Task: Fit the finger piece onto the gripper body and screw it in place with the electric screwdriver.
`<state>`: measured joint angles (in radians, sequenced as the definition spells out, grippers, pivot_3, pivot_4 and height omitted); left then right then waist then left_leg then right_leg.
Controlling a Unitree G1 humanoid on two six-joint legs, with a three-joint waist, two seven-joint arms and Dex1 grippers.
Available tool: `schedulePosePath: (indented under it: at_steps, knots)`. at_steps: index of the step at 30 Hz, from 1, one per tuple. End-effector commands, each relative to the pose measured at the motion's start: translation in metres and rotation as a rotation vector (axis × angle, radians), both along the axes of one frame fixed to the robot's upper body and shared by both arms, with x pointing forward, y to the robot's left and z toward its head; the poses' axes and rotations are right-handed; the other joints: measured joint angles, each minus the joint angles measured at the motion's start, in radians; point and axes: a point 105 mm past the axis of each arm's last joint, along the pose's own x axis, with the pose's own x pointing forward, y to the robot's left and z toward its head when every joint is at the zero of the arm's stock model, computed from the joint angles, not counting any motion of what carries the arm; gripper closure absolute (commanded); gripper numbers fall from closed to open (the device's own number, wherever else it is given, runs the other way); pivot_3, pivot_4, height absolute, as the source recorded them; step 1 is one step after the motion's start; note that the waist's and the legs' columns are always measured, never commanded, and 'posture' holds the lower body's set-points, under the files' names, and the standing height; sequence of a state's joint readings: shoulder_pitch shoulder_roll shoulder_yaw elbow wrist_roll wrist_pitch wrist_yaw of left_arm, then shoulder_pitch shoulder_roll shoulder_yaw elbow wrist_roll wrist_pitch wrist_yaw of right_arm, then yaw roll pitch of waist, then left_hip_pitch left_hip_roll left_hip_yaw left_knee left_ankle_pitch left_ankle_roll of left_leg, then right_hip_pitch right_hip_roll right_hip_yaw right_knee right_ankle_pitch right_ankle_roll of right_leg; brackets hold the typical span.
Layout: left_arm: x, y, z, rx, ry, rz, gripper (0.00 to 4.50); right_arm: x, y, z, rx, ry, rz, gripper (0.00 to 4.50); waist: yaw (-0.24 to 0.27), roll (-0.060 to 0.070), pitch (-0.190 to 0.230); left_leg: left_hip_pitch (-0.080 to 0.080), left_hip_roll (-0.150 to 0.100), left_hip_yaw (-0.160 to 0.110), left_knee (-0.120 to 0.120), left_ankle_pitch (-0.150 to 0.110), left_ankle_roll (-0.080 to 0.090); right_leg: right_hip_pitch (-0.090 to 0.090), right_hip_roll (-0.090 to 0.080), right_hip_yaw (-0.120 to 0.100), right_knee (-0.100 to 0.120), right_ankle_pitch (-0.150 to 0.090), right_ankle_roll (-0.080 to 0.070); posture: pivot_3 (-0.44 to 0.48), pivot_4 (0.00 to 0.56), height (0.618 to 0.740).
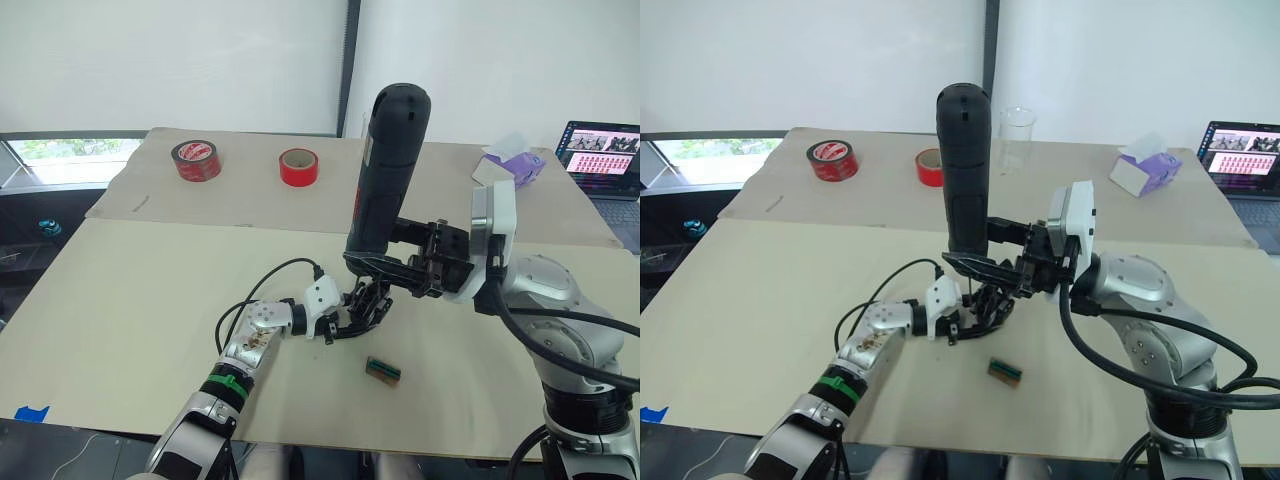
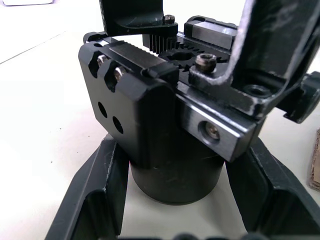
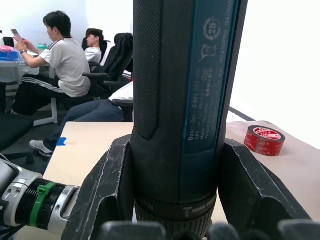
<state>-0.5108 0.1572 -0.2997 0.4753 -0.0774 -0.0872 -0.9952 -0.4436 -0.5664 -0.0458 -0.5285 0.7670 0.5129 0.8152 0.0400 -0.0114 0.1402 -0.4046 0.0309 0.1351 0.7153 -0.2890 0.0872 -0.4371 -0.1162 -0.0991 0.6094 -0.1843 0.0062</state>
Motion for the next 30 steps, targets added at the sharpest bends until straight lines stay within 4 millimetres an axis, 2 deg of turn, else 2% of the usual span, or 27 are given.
schedulePosePath:
  at_steps: [1,30]
  knots:
    - [-0.014,-0.003,-0.031,0.099,0.093,-0.043,2.22,-0.005,-0.003,0.013,0.040,-0.083,-0.004,2.59,0.000,0.000,0.000,0.000,0.000,0.000,0.000,0.000,0.000,0.000,0.000,0.000,0.000,0.000,0.000,0.000,0.150,0.740]
    - [-0.016,-0.002,-0.033,0.102,0.101,-0.048,2.22,-0.001,-0.004,0.002,0.030,-0.074,-0.028,2.59,0.000,0.000,0.000,0.000,0.000,0.000,0.000,0.000,0.000,0.000,0.000,0.000,0.000,0.000,0.000,0.000,0.150,0.740]
